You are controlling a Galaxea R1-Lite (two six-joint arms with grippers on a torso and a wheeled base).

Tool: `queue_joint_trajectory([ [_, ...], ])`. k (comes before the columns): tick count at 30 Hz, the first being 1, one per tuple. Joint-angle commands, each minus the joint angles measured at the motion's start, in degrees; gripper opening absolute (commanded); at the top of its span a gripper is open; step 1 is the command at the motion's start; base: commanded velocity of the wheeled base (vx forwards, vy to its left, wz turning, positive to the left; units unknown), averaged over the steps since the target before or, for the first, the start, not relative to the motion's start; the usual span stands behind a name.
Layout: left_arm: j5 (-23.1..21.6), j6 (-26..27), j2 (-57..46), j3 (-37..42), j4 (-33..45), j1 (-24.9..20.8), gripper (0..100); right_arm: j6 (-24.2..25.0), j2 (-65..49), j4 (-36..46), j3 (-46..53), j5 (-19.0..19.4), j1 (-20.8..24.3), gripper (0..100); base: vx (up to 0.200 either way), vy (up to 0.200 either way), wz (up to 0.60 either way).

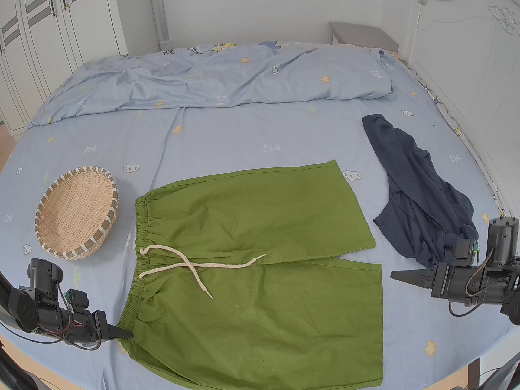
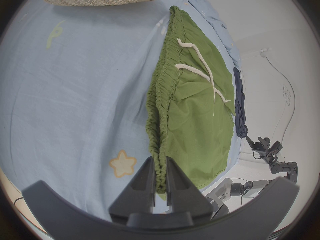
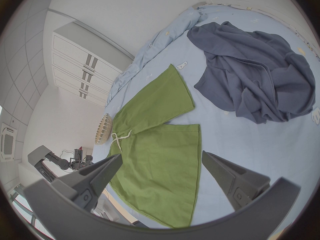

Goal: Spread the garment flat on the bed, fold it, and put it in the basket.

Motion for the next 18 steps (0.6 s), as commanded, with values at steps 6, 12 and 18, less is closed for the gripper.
queue_joint_trajectory([
  [6, -0.2, 0.2, -0.8, 2.9, -0.8, 0.8, 0, -8.6, -1.2, 1.5, 15.5, 0.1, 5.1, 100, 0.0, 0.0, 0.0],
  [12, -1.2, 0.2, -0.8, 3.8, -1.3, 0.0, 0, -11.9, -5.9, 15.4, 15.2, 3.2, 5.2, 100, 0.0, 0.0, 0.0],
  [18, -1.3, 0.2, -0.9, 4.2, -2.3, 0.1, 0, -13.4, -4.0, 16.9, 15.4, 12.1, 5.1, 100, 0.0, 0.0, 0.0],
])
